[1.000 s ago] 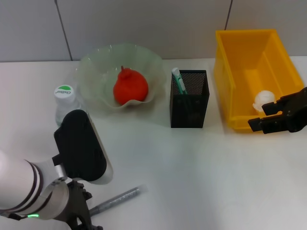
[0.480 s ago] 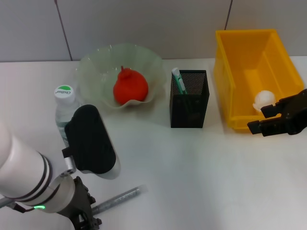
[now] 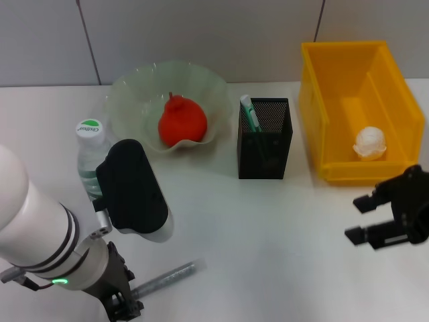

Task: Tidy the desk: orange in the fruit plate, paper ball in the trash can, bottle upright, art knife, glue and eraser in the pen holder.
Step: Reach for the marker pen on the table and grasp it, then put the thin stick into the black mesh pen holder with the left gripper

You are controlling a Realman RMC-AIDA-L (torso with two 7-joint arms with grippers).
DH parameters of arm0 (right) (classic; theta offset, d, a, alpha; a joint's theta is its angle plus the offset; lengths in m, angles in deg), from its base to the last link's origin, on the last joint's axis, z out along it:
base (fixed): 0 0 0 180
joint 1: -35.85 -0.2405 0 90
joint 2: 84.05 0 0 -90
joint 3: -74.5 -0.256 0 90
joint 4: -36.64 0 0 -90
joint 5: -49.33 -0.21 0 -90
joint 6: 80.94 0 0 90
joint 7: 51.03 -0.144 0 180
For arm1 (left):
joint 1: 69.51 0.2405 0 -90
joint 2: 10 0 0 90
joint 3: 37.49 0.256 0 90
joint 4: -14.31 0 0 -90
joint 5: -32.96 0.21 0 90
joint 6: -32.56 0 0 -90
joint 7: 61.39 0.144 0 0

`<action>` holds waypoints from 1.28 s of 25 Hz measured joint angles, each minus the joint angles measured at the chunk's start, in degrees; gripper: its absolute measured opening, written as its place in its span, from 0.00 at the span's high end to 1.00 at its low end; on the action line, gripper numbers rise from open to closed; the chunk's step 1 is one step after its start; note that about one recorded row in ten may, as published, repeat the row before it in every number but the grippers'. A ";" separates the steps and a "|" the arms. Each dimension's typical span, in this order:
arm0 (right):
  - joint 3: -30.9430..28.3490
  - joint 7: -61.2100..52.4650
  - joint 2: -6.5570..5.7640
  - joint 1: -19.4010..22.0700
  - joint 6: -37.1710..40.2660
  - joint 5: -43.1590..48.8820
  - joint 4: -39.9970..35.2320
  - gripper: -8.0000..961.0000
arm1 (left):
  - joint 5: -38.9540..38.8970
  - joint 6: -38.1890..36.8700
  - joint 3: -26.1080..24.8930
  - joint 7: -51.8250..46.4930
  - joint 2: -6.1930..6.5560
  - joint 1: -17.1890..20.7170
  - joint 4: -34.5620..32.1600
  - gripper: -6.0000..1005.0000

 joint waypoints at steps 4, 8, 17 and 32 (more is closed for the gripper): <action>-0.09 4.42 -0.02 0.11 1.14 -0.58 1.60 0.39 | 0.00 0.10 0.01 -0.45 -0.01 -0.24 0.36 0.53; -0.13 4.56 -0.04 -0.02 1.20 -0.59 2.05 0.39 | 0.00 0.18 0.04 -0.70 -0.07 -0.62 1.39 0.53; 0.10 4.61 -0.05 -0.24 1.30 -0.43 1.74 0.39 | -0.01 0.50 0.53 -1.13 -0.09 -1.51 2.71 0.57; -0.14 4.66 -0.05 -0.34 0.84 -0.42 1.71 0.39 | -0.52 0.98 -0.90 -0.64 0.03 -1.61 1.92 0.83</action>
